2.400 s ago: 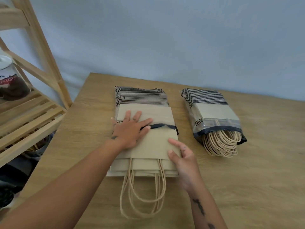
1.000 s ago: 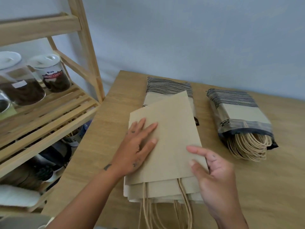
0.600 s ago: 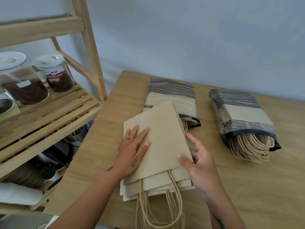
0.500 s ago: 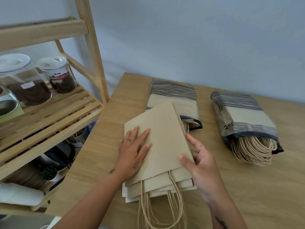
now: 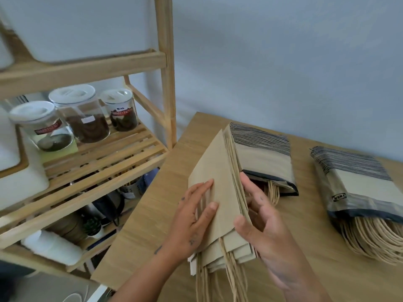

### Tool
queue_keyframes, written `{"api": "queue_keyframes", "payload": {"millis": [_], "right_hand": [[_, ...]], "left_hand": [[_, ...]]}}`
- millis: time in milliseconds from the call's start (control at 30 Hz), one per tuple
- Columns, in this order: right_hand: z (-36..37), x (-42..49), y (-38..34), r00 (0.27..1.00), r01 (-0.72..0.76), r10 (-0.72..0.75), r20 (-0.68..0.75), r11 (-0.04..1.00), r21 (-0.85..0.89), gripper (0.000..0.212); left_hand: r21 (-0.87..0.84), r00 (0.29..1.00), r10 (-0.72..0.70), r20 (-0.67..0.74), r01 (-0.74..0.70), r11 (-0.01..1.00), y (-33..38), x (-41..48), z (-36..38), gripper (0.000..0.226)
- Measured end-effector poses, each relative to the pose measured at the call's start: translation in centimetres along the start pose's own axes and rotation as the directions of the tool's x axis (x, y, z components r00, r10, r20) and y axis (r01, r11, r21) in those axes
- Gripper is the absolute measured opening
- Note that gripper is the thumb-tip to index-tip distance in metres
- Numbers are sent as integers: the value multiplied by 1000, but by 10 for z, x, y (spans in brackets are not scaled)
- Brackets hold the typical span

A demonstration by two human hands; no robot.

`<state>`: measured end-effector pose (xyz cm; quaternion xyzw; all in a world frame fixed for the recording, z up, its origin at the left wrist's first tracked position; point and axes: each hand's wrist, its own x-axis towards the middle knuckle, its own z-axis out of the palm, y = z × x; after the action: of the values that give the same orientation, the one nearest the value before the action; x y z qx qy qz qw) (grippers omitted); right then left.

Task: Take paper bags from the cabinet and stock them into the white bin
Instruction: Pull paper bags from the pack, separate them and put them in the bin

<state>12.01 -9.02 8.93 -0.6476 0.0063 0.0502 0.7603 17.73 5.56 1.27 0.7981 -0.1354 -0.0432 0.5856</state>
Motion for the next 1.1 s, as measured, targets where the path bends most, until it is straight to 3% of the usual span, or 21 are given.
{"api": "queue_keyframes", "payload": {"millis": [100,233,533,700,800,867,1100], "right_hand": [[6,7,2,999,-20,18,51,998,52,93],[15,12,2,996,-37,29,88,995,94,74],[32,20,4,990,-60,43,133,990,128,63],[31,15,2,974,-111,85,209,987,113,66],[26,12,3,972,-141,116,202,984,110,47],[24,14,5,972,-152,131,194,984,96,46],[26,28,2,978,-104,94,187,994,44,43]], "left_hand": [[-34,999,-26,-19,26,999,4,-4,-9,51],[-20,998,-47,-44,46,999,7,-11,-19,48],[-72,993,-68,-94,61,996,18,-19,-29,51],[-113,991,-116,-61,109,988,24,-25,-34,52],[-178,987,-158,-34,150,973,34,-26,-42,50],[-245,981,-196,13,193,950,43,-26,-49,51],[-276,945,-299,130,324,905,55,-13,-64,77]]}}
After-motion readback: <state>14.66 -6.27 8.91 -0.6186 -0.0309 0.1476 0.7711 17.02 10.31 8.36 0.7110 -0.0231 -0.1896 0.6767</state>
